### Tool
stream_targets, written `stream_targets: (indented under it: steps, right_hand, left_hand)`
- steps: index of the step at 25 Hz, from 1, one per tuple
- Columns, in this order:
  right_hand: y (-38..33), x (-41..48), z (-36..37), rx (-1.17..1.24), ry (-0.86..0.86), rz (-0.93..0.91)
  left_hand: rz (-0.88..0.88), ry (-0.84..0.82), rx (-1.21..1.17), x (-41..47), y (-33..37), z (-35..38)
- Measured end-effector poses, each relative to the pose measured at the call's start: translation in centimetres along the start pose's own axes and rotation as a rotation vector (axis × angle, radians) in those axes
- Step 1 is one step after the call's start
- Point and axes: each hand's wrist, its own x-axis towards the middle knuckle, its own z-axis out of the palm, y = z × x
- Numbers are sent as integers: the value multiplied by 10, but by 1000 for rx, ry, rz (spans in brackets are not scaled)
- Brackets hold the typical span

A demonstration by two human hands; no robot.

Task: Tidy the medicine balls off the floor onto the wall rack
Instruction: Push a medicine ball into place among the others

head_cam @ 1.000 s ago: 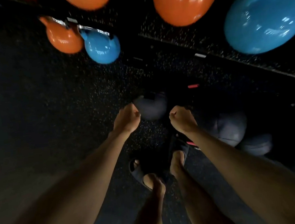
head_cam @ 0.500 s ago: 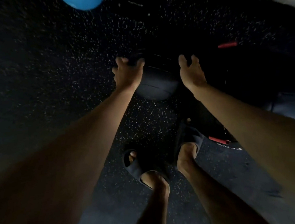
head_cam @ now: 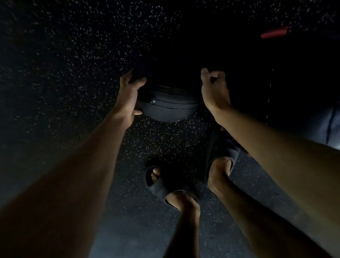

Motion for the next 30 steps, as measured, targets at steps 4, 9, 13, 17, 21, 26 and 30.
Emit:
stream_targets:
  steps: [4,9,13,17,21,26,30]
  right_hand:
    - [-4,15,15,-80,-60,65]
    - [5,15,20,-84,-80,14]
    - [17,2,19,-100,-88,-2]
    - [14,18,13,178,-169,294]
    - [26,30,21,347,-275,477]
    - [29,21,23,322,-242,445]
    - [35,-4,14,321,-171,456]
  left_hand:
    - [-24,52,-44,-1,-5,5]
    - [-159,144,-85,10,15,20]
    - [-240,-1,-72,4,-3,7]
    - [-215,-68,-169,-12,-20,2]
    - [-246,-127,-206,-8,-26,3]
    - [-275,-73,-164,-5,-27,-1]
    - [-299,-12,-125,-24,-32,1]
